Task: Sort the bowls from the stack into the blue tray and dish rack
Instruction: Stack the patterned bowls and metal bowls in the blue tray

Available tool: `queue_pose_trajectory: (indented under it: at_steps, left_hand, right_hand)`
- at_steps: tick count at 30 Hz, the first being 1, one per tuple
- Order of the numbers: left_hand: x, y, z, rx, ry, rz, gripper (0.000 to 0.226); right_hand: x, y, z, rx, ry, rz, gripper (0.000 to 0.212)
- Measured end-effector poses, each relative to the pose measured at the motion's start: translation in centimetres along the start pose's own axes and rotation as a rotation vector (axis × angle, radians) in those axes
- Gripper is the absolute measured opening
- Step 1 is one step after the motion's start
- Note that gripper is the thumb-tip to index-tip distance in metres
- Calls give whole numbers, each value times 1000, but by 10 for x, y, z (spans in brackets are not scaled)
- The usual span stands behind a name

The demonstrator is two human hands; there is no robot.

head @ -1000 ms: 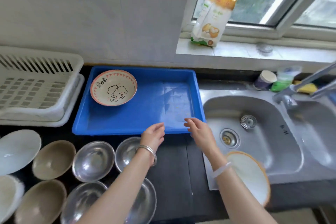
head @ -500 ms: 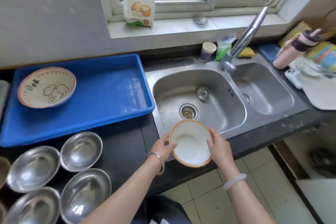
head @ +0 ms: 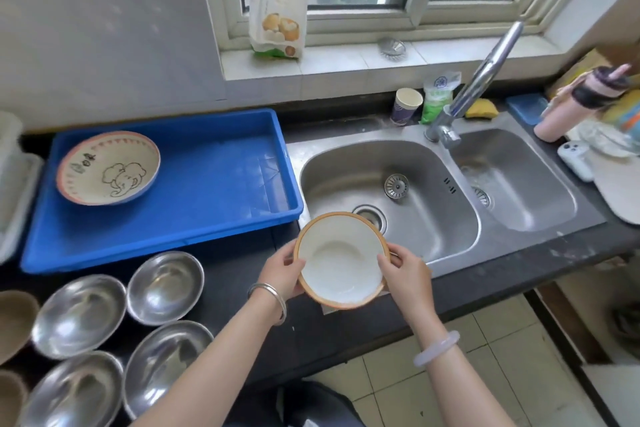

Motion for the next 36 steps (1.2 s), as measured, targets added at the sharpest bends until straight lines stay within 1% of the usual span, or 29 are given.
queue_pose_trajectory:
  at_steps: [3,7,10,15,20,22,24,26,27,29,32,36]
  left_hand:
    - [10,34,-19,63,-68,-54,33]
    - [25,88,-38,157,-126,-157,18]
    - [36,131,-51,241,-162,-247,12]
    - [48,207,-73,265,-235,-414,10]
    - [42,280,-96,351,-329,-529,7]
    - [35,308,-104,379,-349,-565,10]
    - [24,333,-112,391,-361,-595,21]
    - [13,356,-120,379,-361,-627,30]
    - [6,366,-123,363,-357,-639,32]
    - [-5,381,-126,311,-334,-665,35]
    - [-17,398,-124,216,-287,-706,38]
    - [-30,410,-118,152,-229,-721,39]
  right_hand:
    - [-13,-24,30,-97,31,23,19]
    - [-28,-70,72,-184,78,113,11]
    - [-37,-112,108,-179,116,192,7]
    - [-54,-180,173,-180,166,276,12]
    - [-77,-253,233,-160,211,378,6]
    - [-87,-281,254,-127,225,406,6]
    - [-100,-305,269,-107,220,408,6]
    - [-113,-327,280,-85,211,398,14]
    - [-119,-337,283,-67,203,396,14]
    - [-130,-356,288,-20,185,397,12]
    - [-141,-377,288,53,157,391,18]
    - [-148,-397,289,144,175,399,18]
Point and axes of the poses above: each hand's wrist, its own x-axis away from the middle knuckle, its own y-axis out of the back of the hand, z = x × y, the point moved 8 cm from there along -x, towards the middle knuckle, and after that the axes turned 12 degrees about z, right-handed, at the moved point
